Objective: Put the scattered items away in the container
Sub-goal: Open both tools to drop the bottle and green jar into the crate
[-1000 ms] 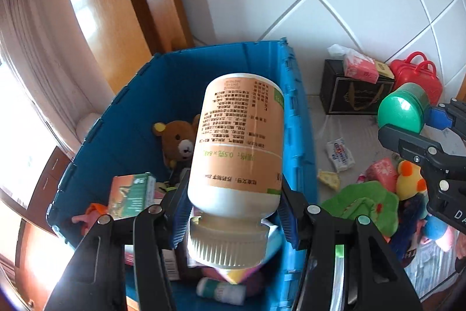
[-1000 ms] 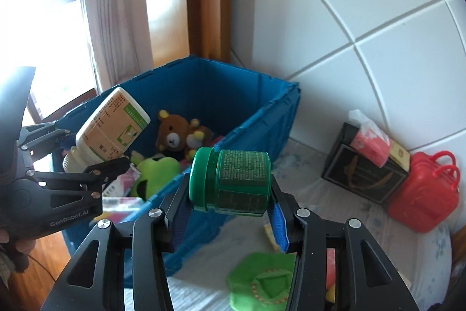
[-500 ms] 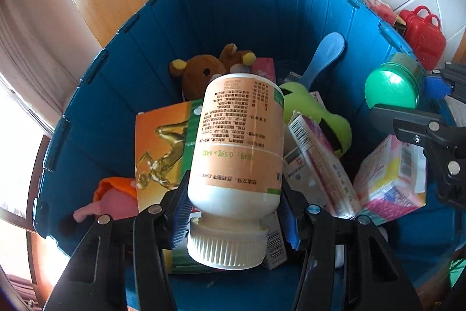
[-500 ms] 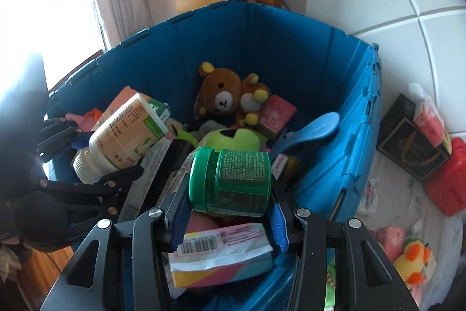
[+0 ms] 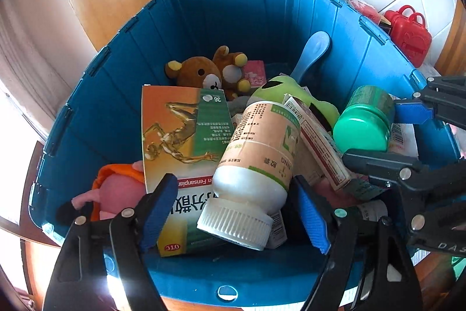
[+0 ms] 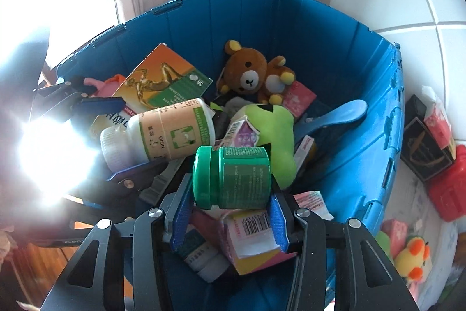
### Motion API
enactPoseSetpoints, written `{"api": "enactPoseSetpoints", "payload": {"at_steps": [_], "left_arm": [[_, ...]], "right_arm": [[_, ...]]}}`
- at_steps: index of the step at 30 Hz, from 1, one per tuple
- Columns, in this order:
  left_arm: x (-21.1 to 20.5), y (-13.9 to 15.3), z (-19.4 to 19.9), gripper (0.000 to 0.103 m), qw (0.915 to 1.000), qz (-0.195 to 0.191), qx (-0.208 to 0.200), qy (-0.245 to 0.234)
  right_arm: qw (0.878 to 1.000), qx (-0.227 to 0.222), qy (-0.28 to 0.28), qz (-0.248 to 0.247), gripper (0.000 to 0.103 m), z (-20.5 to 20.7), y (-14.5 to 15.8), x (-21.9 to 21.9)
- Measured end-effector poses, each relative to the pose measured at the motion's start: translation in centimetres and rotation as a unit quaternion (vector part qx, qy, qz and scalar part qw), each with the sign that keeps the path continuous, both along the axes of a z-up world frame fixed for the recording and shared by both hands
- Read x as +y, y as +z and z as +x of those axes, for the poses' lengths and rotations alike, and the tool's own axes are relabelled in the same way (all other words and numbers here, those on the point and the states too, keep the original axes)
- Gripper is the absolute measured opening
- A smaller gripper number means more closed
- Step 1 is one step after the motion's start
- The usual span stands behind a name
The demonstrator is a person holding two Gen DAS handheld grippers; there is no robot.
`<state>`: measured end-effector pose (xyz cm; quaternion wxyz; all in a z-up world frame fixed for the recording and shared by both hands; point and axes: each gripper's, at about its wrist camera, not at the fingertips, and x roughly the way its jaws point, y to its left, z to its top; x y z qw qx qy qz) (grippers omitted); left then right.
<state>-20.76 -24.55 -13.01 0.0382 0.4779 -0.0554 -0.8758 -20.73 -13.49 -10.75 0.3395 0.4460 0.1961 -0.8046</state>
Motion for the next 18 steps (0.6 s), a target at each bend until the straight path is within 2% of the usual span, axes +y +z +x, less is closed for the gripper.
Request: {"api": "enactPoseSetpoints", "payload": {"at_steps": [8,11,13,17,18], "left_arm": [[0.1,0.2,0.3,0.08,1.0,0.005,0.003,-0.004],[0.1,0.3,0.5,0.08,0.9999,0.009,0.004,-0.004],[0.1,0.4,0.7,0.08,0.9999,0.014,0.003,-0.002],[0.0,1.1,1.3,0.08,0.9997,0.022,0.01,0.001],[-0.1,1.3,1.5,0.08,0.9996,0.026,0.013,0.002]], "right_arm": [[1.0,0.0,0.013,-0.004,0.049,0.2,-0.2,0.1],[1.0,0.013,0.018,-0.004,0.06,0.7,0.3,0.4],[0.999,0.027,0.02,-0.012,0.075,1.1,1.0,0.9],[0.998,0.045,0.02,-0.034,0.087,2.0,2.3,2.2],[0.998,0.05,0.02,-0.039,0.094,2.3,2.5,2.6]]}}
